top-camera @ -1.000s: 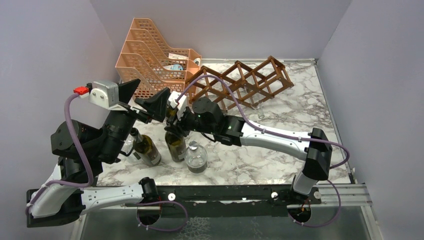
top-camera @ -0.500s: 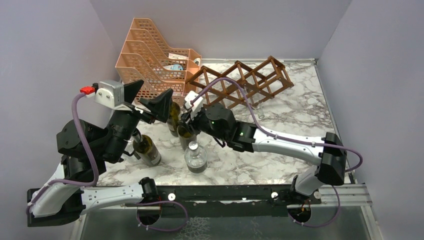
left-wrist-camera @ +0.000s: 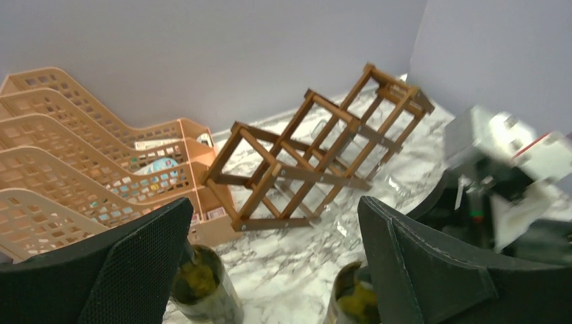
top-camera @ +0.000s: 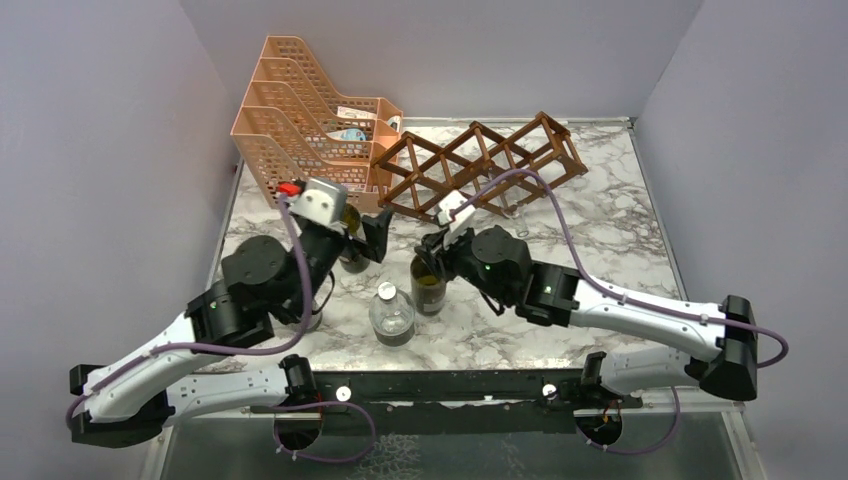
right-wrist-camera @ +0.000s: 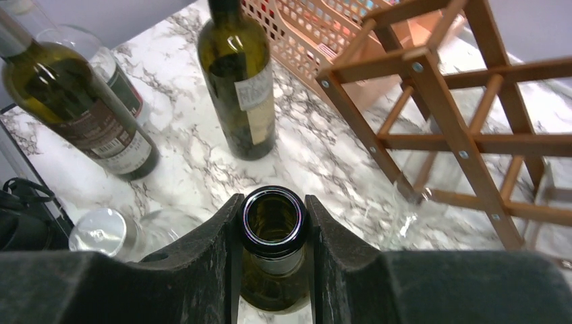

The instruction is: Put the wine bottle on the wine rack

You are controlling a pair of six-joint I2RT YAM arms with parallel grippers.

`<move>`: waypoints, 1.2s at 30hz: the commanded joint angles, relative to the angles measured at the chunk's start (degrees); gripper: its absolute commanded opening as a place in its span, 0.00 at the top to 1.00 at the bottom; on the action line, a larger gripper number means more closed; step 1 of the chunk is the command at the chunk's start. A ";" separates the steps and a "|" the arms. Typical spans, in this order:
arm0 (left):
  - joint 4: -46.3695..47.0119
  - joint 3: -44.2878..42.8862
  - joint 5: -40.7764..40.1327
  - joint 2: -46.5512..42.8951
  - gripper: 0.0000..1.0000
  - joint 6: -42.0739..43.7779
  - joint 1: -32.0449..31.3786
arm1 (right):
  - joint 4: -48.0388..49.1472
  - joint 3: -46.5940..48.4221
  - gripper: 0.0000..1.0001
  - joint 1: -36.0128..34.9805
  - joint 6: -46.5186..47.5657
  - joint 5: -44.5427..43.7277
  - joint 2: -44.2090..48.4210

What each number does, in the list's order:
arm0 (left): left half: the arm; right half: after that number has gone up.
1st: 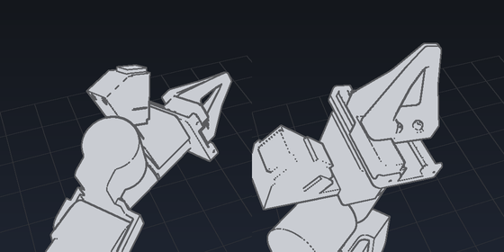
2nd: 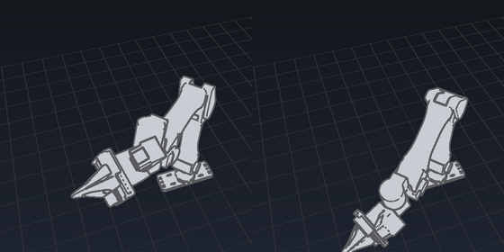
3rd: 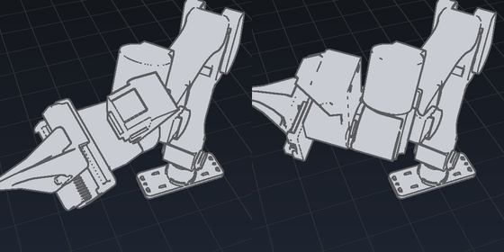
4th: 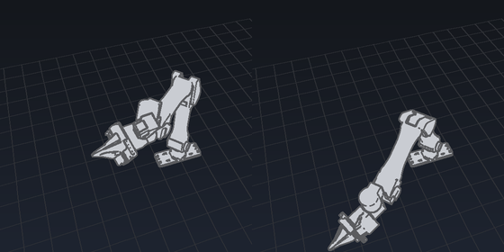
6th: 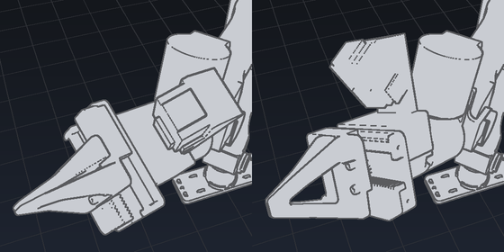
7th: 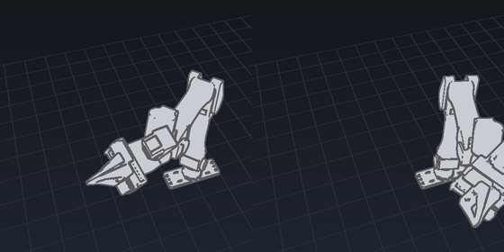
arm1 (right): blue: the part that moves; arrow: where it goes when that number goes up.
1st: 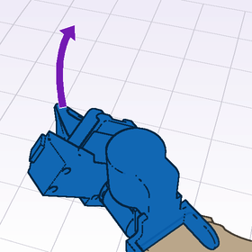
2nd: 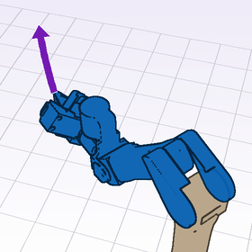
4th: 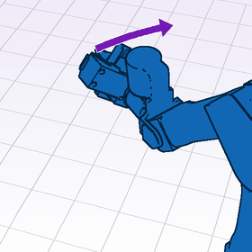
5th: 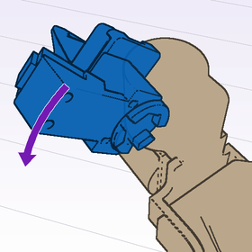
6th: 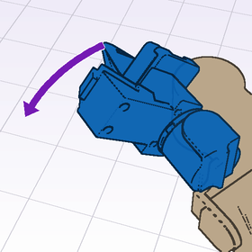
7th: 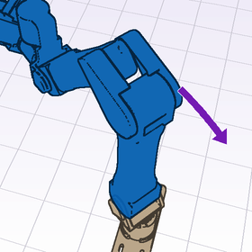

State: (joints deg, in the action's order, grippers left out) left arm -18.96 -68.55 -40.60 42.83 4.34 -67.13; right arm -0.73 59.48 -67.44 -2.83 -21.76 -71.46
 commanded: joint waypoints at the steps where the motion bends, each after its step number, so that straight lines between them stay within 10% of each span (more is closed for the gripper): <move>1: 3.87 4.92 -1.66 0.83 0.01 -1.20 0.01 | -1.19 -2.12 0.99 -0.29 -4.63 -5.97 7.35; 36: 36.69 28.29 40.16 15.96 0.01 -4.13 0.10 | -21.55 6.51 0.99 -0.30 -13.79 -20.20 27.84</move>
State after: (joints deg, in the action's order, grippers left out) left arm 9.89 -41.04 -6.68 55.70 -0.10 -67.13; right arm -25.39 61.76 -67.44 -16.25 -39.75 -45.54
